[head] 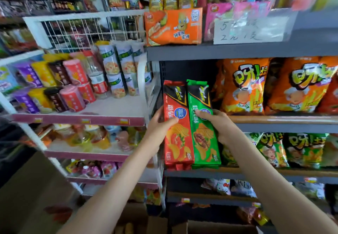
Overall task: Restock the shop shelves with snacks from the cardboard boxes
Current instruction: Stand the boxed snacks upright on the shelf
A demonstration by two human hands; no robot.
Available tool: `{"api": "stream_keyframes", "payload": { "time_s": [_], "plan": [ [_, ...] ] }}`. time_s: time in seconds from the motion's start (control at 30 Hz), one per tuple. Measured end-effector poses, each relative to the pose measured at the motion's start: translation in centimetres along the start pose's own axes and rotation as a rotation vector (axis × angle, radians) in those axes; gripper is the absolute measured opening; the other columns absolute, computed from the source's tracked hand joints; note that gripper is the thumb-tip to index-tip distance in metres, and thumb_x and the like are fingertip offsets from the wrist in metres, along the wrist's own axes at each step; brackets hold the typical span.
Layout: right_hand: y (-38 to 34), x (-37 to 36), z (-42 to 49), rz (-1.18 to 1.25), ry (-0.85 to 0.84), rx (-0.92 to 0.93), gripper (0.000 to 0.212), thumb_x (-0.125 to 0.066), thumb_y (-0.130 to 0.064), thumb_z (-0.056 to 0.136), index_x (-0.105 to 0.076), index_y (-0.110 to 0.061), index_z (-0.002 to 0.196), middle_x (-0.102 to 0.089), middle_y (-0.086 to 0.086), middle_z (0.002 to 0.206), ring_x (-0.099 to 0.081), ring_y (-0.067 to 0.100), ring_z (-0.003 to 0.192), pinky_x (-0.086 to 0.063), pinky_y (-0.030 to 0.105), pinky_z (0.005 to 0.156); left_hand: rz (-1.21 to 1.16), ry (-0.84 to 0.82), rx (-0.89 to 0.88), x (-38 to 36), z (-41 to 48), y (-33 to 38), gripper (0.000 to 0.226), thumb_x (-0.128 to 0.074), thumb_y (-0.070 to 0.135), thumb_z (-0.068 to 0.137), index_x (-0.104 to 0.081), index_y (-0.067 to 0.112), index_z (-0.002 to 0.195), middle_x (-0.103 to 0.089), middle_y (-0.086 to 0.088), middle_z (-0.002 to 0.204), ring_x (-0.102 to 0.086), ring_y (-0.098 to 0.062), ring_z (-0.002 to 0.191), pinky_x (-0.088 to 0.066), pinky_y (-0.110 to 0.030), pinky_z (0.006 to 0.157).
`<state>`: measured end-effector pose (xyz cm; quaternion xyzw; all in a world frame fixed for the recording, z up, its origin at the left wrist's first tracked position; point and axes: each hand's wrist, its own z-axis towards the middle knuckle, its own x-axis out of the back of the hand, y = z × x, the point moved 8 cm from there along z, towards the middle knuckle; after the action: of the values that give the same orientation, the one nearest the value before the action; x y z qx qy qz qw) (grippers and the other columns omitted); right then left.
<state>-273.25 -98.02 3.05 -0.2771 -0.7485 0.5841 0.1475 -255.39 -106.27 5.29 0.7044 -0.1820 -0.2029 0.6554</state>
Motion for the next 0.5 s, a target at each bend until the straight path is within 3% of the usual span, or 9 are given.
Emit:
{"api": "stream_keyframes", "payload": {
  "time_s": [0.1,0.17,0.23,0.3,0.4,0.43,0.5],
  "plan": [
    [-1.1,0.4,2.3,-0.046,0.072,-0.026,0.106,-0.093,-0.058,0.037,-0.052,-0.012,0.123,-0.065,0.012,0.118,-0.066,0.033,0.102,-0.053,0.052,0.09,-0.024,-0.034,0.033,-1.1,3.0,0.9,0.029,-0.067,0.014,0.088,-0.059,0.031,0.11,-0.072,-0.006,0.102,-0.071,-0.023,0.087,-0.058,-0.038,0.077],
    [-2.4,0.2,3.3,-0.057,0.076,-0.04,0.095,-0.093,-0.054,0.046,-0.057,-0.008,0.121,-0.068,0.014,0.113,-0.068,0.032,0.096,-0.055,0.049,0.086,-0.028,-0.051,0.032,-1.9,5.0,1.8,0.027,-0.066,0.011,0.087,-0.06,0.028,0.107,-0.071,-0.008,0.098,-0.07,-0.025,0.084,-0.057,-0.037,0.074],
    [-3.9,-0.6,3.7,-0.023,0.05,-0.042,0.054,-0.083,-0.036,0.072,-0.063,-0.004,0.111,-0.072,0.016,0.101,-0.069,0.029,0.082,-0.058,0.042,0.075,0.027,-0.046,0.004,-2.3,7.1,2.9,0.032,-0.068,0.009,0.084,-0.059,0.021,0.112,-0.071,-0.008,0.095,-0.07,-0.023,0.078,-0.057,-0.032,0.067],
    [-4.9,-1.1,4.8,-0.03,0.025,-0.045,0.032,-0.073,-0.024,0.083,-0.063,-0.004,0.107,-0.071,0.017,0.103,-0.068,0.027,0.082,-0.057,0.039,0.076,0.038,-0.014,-0.015,-2.2,9.2,3.8,0.035,-0.07,0.008,0.082,-0.054,0.024,0.109,-0.07,-0.006,0.095,-0.069,-0.022,0.078,-0.057,-0.029,0.064],
    [-7.0,-1.3,7.5,-0.026,-0.009,0.005,0.033,-0.076,-0.02,0.08,-0.064,-0.006,0.108,-0.072,0.015,0.103,-0.069,0.026,0.082,-0.058,0.037,0.076,-0.028,0.051,-0.051,-1.9,12.0,4.8,0.035,-0.071,0.007,0.082,-0.054,0.025,0.107,-0.067,0.0,0.086,-0.066,-0.015,0.07,-0.054,-0.021,0.054],
    [-7.5,-1.1,8.8,-0.034,0.008,0.014,0.042,-0.082,-0.022,0.073,-0.064,-0.007,0.108,-0.071,0.014,0.105,-0.07,0.027,0.088,-0.057,0.04,0.081,-0.036,0.087,-0.078,-1.6,12.9,5.0,0.035,-0.07,0.006,0.082,-0.056,0.023,0.109,-0.065,0.002,0.083,-0.064,-0.012,0.066,-0.051,-0.017,0.048],
    [-7.7,-0.3,11.9,-0.056,0.056,0.006,0.089,-0.096,-0.034,0.047,-0.058,-0.01,0.124,-0.062,0.014,0.127,-0.06,0.031,0.116,-0.046,0.05,0.102,-0.025,0.152,-0.123,-1.4,14.5,5.2,0.036,-0.07,0.007,0.082,-0.059,0.019,0.114,-0.064,0.004,0.083,-0.06,-0.008,0.066,-0.046,-0.014,0.044]
  ]
}}
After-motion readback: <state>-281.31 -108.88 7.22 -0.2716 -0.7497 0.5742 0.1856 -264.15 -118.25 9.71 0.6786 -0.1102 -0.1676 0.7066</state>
